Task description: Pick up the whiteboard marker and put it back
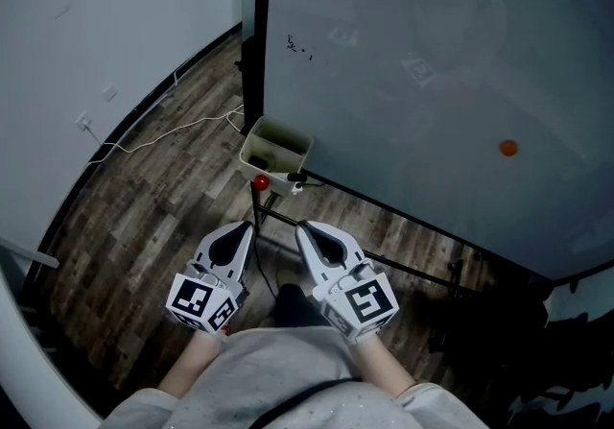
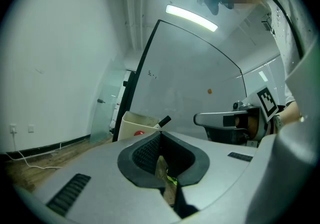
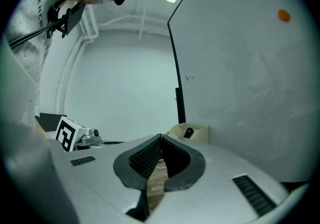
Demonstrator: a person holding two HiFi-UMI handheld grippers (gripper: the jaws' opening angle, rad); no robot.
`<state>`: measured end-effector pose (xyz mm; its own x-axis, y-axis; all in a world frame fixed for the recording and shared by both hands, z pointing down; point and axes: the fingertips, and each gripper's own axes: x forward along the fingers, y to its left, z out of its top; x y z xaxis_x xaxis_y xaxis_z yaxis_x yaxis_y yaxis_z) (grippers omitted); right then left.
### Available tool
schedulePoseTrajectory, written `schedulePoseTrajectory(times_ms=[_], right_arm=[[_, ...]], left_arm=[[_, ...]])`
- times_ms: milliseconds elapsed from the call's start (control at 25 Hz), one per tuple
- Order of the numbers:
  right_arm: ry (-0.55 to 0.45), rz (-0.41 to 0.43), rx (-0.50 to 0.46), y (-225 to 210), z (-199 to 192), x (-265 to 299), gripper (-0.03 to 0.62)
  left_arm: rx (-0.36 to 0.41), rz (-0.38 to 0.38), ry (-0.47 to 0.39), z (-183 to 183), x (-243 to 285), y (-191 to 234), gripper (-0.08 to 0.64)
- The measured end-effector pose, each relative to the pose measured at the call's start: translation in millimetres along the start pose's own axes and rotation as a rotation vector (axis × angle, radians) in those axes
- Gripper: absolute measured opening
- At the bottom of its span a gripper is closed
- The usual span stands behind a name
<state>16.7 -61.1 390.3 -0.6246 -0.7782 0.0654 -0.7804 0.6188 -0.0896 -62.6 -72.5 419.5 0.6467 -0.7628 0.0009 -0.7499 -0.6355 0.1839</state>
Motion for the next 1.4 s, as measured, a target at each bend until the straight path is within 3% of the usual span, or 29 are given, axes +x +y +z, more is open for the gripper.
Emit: schedulePoseTrajectory(times_ms=[1400], right_arm=[[0.046,0.010,-0.001,39,-9,-10,0.020]], left_arm=[[-0.019,-0.016,-0.002,-6,-40,-5,0.015]])
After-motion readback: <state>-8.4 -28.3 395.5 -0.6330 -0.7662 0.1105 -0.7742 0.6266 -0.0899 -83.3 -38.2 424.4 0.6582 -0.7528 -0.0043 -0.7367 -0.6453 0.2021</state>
